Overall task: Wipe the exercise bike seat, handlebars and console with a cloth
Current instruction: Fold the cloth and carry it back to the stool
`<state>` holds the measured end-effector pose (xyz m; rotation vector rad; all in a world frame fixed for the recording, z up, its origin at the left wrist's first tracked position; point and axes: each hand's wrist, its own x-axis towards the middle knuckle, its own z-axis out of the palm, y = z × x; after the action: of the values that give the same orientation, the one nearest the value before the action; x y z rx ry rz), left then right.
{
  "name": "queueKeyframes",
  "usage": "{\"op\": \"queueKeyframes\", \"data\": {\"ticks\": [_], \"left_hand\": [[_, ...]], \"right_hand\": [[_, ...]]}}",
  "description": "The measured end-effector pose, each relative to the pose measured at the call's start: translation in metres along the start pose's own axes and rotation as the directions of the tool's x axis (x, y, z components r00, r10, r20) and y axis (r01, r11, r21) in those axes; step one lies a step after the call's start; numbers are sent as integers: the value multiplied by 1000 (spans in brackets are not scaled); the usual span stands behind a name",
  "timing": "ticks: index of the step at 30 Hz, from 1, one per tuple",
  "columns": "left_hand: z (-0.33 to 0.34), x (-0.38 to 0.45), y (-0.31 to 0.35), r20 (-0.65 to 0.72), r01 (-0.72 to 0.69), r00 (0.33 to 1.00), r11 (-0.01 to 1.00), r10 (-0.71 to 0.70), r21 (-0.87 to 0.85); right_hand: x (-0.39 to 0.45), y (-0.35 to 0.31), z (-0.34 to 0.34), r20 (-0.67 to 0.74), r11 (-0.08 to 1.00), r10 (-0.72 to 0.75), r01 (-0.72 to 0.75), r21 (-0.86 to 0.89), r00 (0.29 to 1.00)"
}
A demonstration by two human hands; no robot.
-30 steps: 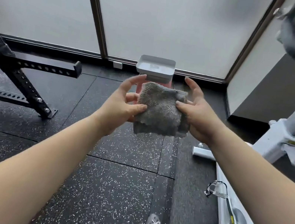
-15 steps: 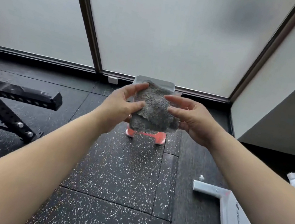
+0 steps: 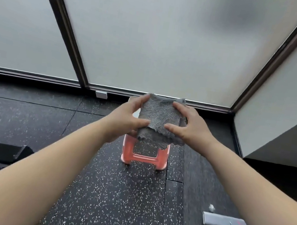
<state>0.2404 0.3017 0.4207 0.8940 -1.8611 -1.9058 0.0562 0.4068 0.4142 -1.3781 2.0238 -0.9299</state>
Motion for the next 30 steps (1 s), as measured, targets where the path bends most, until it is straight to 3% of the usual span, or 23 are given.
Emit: {"op": "queueKeyframes", "data": {"ticks": [6, 10, 13, 22, 30], "left_hand": [[-40, 83, -14, 83, 55, 994, 992, -65, 116], [-66, 145, -29, 37, 24, 998, 893, -45, 450], [-81, 191, -41, -5, 63, 997, 835, -73, 547], [-109, 306, -88, -62, 181, 981, 770, -182, 611], [-115, 383, -193, -43, 317, 937, 797, -345, 515]], "right_hand": [[77, 23, 9, 21, 998, 60, -59, -29, 998], [138, 44, 14, 52, 998, 67, -66, -10, 996], [190, 65, 20, 95, 996, 94, -94, 1, 991], [306, 129, 51, 211, 982, 181, -190, 23, 961], [363, 218, 107, 278, 940, 313, -338, 48, 908]]}}
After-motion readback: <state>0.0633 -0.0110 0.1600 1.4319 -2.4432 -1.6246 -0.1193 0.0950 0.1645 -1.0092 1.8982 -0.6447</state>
